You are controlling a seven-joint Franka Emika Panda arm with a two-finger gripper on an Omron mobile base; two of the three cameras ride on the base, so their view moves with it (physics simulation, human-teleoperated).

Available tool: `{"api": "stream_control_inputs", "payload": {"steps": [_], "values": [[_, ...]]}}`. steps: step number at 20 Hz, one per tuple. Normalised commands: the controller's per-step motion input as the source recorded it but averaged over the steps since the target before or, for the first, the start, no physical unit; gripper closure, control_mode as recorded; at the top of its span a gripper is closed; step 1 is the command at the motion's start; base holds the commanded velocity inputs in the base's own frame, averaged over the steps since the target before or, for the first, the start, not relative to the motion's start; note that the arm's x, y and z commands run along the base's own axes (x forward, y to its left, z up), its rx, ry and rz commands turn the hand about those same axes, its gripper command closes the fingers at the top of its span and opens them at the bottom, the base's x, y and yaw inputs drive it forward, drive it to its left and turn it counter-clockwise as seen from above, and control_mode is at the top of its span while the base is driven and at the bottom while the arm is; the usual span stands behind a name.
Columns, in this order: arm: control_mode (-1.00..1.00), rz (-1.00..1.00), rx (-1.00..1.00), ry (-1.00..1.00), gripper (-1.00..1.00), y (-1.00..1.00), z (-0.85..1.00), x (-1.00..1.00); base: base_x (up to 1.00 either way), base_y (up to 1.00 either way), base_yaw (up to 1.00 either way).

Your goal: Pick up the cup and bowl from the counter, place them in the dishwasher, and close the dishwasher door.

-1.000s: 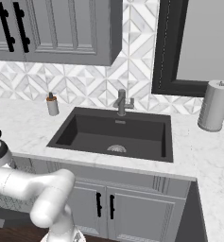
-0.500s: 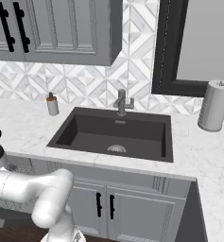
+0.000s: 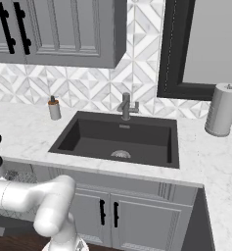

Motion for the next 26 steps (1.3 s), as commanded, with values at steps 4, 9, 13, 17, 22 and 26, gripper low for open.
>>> {"api": "stream_control_inputs", "payload": {"steps": [4,9,13,17,22,26], "values": [[-1.00,0.00,0.00,0.00,1.00,0.00,-0.19,0.19,0.00,0.00,0.00],[-1.00,0.00,0.00,-0.01,1.00,0.01,-0.03,-0.31,0.00,0.00,0.00],[-1.00,-0.06,-0.05,-0.13,1.00,-0.33,-0.26,-0.31,0.00,0.00,0.00],[-1.00,-0.14,-0.11,-0.71,1.00,-0.70,-0.27,-0.24,0.00,0.00,0.00],[-1.00,-0.14,-0.03,-0.73,1.00,-0.48,0.12,-0.01,0.00,0.00,0.00],[-1.00,-0.18,0.01,-0.32,1.00,-0.97,0.01,-0.28,0.00,0.00,0.00]]}}
